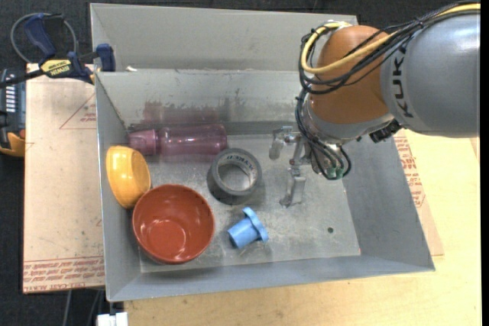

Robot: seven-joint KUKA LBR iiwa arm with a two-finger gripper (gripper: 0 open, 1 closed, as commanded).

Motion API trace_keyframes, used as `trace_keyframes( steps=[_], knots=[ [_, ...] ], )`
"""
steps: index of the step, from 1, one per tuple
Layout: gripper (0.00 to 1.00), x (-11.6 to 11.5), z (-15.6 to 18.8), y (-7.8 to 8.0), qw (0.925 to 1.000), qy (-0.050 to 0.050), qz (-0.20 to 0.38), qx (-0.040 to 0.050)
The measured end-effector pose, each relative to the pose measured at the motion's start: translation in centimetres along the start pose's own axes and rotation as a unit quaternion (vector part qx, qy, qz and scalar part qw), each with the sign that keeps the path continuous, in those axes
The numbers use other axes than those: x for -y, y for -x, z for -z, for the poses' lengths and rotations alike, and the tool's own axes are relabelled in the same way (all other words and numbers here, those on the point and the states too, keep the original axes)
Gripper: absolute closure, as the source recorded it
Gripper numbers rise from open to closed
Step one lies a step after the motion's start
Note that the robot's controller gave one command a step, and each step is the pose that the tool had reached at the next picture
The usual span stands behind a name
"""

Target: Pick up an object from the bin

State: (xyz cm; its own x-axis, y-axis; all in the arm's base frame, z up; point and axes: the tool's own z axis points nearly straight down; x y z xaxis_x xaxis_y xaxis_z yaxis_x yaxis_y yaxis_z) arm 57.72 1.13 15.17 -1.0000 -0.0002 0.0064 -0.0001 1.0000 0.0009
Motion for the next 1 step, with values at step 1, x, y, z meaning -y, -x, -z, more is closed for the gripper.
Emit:
trace_keyframes(
  steps=[1],
  knots=[
    [0.0, 0.01, 0.46, 0.17, 1.0, 0.0, 0.0, 0.0037]
  ],
)
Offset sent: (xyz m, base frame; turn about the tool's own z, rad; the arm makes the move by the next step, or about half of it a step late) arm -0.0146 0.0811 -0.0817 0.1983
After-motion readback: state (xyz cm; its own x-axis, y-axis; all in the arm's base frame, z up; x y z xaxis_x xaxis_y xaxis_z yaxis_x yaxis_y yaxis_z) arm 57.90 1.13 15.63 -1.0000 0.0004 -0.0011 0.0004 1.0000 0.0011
